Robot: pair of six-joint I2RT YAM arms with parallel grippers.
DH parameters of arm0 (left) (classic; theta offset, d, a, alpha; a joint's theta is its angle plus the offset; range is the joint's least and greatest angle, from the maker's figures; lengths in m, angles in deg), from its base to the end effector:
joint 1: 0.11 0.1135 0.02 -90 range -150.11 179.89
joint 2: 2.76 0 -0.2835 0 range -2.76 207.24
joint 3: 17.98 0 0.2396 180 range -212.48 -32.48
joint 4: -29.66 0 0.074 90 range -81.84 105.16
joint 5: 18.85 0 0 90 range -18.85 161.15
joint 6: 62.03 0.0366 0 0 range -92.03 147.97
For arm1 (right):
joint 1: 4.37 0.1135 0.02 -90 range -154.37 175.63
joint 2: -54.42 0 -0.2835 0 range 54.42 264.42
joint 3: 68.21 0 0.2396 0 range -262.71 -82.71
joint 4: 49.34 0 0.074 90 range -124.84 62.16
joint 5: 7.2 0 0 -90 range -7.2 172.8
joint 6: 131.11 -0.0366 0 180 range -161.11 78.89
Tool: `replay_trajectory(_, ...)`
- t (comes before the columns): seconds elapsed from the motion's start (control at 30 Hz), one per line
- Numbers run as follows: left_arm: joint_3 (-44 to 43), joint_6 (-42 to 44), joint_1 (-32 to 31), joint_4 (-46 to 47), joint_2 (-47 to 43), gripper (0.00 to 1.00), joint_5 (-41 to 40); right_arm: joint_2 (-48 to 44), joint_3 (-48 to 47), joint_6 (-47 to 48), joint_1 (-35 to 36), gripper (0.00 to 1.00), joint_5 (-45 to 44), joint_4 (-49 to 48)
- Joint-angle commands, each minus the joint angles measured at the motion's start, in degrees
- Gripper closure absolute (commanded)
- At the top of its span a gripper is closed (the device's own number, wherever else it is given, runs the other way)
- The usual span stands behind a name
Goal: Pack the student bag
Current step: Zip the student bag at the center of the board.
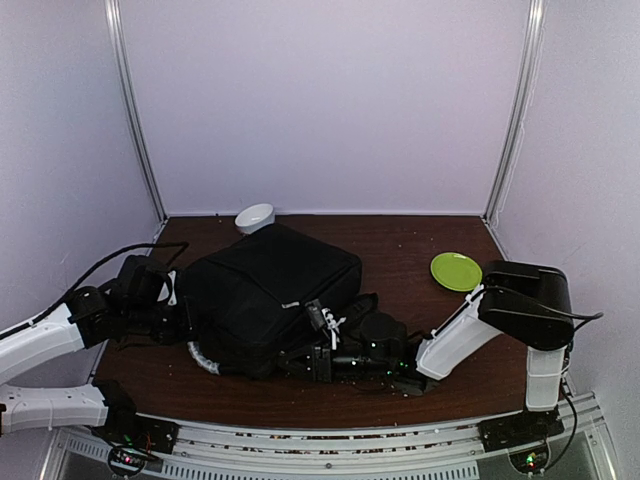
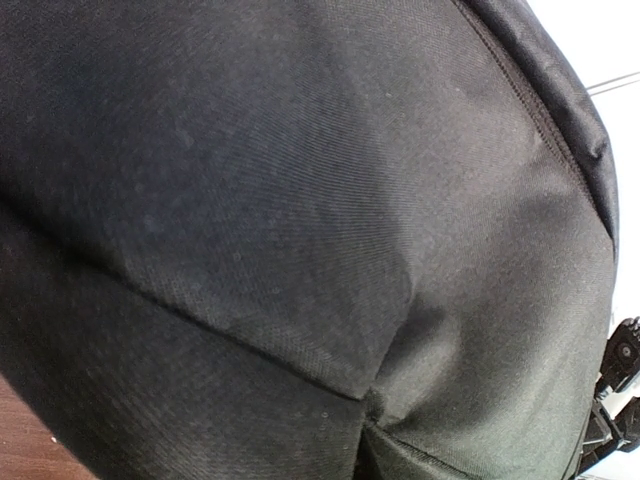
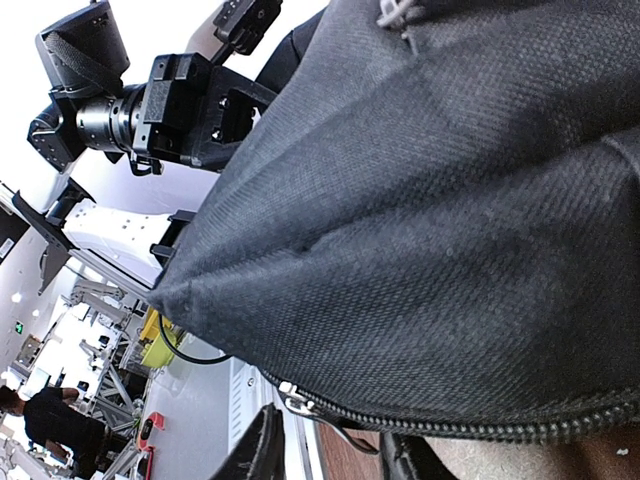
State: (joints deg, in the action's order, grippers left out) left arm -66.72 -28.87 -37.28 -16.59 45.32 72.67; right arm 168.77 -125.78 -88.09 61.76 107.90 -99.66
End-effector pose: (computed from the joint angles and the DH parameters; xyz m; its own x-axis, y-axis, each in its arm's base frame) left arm 0.1170 -0.0899 0.2482 -0.8293 -0.4214 -0.3669 -0.1381 0.7909 -0.5962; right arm 0.1374 0.3489 0.1593 -0.7612 -0.0841 -0.6430 -0.6481 0.0623 0.7590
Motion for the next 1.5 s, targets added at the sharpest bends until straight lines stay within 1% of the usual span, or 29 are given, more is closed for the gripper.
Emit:
replay_trajectory(0.0,-2.1,1.7,0.4,7.9,0.0,1.00,-1.5,-1.9,0.3,-0.1,-0.1,0.69,0.9,-4.6)
replay_trajectory(0.13,-2.2,1.6,0.4,7.9,0.1,1.00,-1.5,-1.9,0.1,0.0,0.0,0.72,1.1,-4.4)
replay_trajectory(0.33,-2.2,1.7,0.4,8.2,0.5,1.00,-1.3,-1.8,0.2,0.2,-0.1,0.73,1.3,-3.9)
replay_trajectory(0.47,-2.3,1.7,0.4,8.4,0.7,1.00,-1.2,-1.6,0.2,0.2,0.0,0.77,1.5,-3.7)
replay_trajectory(0.63,-1.9,1.6,0.4,8.7,0.6,1.00,-1.1,-1.2,0.5,0.0,0.2,0.76,1.6,-4.1)
replay_trajectory(0.77,-1.7,1.6,0.4,8.8,0.5,1.00,-1.1,-1.1,0.7,0.1,0.3,0.78,1.5,-4.3)
replay_trajectory(0.93,-1.5,1.5,0.4,9.0,0.5,1.00,-1.1,-1.1,1.1,0.0,0.4,0.78,1.4,-4.7)
replay_trajectory(1.1,-1.3,1.3,0.4,9.0,0.3,1.00,-1.0,-1.0,1.4,-0.1,0.6,0.83,1.3,-5.2)
replay_trajectory(1.33,-1.0,1.3,0.4,9.1,0.2,1.00,-1.1,-0.6,1.4,-0.3,0.7,0.85,1.3,-5.6)
replay_trajectory(1.47,-1.0,1.3,0.4,9.1,0.2,1.00,-1.1,-0.5,1.3,-0.5,0.8,0.84,1.3,-5.6)
